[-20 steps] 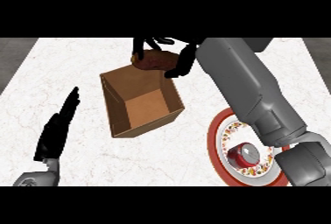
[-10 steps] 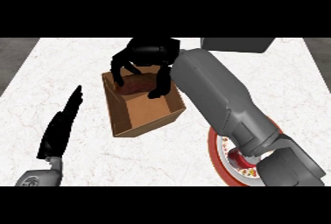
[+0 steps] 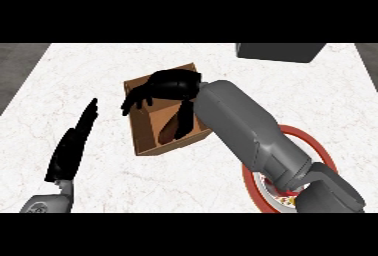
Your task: Pick the sweet potato from the plate and place it in the cardboard box
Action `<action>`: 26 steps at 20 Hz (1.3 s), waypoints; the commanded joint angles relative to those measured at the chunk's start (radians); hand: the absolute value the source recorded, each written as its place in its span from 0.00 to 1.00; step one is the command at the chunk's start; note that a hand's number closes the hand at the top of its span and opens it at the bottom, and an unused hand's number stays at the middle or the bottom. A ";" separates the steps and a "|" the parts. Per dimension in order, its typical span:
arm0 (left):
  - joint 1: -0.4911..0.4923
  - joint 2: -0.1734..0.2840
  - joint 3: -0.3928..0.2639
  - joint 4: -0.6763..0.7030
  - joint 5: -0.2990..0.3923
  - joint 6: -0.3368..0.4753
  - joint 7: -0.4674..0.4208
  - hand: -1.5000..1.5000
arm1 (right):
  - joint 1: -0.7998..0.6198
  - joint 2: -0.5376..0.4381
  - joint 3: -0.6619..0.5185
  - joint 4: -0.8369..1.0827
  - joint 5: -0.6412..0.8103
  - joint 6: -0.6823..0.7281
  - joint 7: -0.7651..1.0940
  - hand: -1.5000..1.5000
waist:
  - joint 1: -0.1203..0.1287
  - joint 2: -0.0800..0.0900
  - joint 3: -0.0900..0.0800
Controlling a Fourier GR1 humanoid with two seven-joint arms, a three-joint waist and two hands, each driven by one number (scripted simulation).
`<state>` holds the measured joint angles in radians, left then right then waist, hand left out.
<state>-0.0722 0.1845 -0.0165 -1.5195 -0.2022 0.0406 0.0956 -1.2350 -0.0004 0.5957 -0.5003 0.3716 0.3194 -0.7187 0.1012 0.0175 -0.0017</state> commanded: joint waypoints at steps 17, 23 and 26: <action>-0.005 -0.018 -0.001 0.013 -0.008 0.008 -0.024 0.50 | -0.123 -0.001 -0.307 0.214 -0.638 0.146 0.211 0.00 | -0.002 0.016 0.001; -0.014 -0.050 -0.031 0.005 -0.027 0.027 -0.020 0.50 | -0.191 -0.127 -0.376 0.325 -0.676 0.165 0.252 0.00 | 0.023 0.036 0.000; -0.039 -0.016 -0.016 -0.019 -0.013 -0.002 -0.011 0.50 | -0.161 -0.205 -0.396 0.346 -0.688 0.220 0.203 0.00 | 0.035 0.051 0.003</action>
<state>-0.0934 0.1660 -0.0277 -1.5261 -0.2126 0.0424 0.0780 -1.3976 -0.1315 0.2298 -0.1984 -0.3000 0.4934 -0.4934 0.1262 0.0522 -0.0008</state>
